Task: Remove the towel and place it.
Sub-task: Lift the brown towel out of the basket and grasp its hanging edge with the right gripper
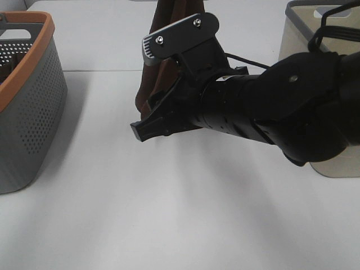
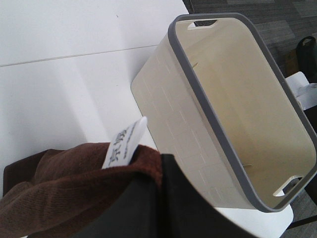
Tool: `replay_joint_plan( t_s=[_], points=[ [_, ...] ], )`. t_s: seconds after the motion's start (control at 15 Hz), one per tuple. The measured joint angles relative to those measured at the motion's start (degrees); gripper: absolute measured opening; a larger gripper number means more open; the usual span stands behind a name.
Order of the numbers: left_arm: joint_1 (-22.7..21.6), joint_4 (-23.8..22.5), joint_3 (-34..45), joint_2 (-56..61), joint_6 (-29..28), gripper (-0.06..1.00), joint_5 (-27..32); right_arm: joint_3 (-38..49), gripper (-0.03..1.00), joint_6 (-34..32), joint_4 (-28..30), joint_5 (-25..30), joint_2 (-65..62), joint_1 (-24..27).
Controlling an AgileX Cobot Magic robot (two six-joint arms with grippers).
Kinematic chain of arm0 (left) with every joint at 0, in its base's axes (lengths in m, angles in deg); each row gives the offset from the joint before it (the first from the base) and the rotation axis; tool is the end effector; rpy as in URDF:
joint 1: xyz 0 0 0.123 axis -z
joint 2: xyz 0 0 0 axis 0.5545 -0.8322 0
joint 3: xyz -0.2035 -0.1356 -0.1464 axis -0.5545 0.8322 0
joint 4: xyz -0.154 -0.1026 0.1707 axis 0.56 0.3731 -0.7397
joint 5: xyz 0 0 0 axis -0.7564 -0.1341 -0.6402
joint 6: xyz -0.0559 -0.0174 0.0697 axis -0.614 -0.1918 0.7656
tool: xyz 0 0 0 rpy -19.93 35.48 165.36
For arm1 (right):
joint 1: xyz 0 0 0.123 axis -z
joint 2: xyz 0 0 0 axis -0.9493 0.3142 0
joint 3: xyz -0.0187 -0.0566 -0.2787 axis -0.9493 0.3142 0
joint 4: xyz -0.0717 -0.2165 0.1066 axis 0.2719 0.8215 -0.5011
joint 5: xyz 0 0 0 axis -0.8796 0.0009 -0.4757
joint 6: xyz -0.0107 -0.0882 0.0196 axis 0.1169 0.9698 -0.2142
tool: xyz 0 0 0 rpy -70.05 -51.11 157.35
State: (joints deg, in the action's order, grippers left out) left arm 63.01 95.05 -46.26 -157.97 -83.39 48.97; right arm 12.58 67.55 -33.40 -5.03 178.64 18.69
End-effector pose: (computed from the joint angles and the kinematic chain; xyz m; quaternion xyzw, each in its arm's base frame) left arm 0.3920 -0.2556 0.4073 0.1069 0.8795 -0.3374 0.3182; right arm 0.2261 0.2401 0.2116 -0.2539 0.8178 0.0809 0.5102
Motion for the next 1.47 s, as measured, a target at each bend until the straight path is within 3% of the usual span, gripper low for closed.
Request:
replay_joint_plan(
  t_s=[0.2, 0.87, 1.47],
  points=[
    [0.00, 0.00, 0.00, 0.00, 0.00, 0.00, -2.52, 0.00, 0.57, -3.72, 0.06, 5.61, 0.17, 0.00],
    [0.92, -0.11, 0.00, 0.00, 0.00, 0.00, -5.39, -5.50, 0.57, -7.10, 4.76, 5.90, 7.39, 0.00],
    [1.26, -0.17, 0.00, 0.00, 1.09, 0.00, -5.84, -7.33, 0.57, -7.10, -0.17, -2.98, 12.49, 0.00]
  ],
)
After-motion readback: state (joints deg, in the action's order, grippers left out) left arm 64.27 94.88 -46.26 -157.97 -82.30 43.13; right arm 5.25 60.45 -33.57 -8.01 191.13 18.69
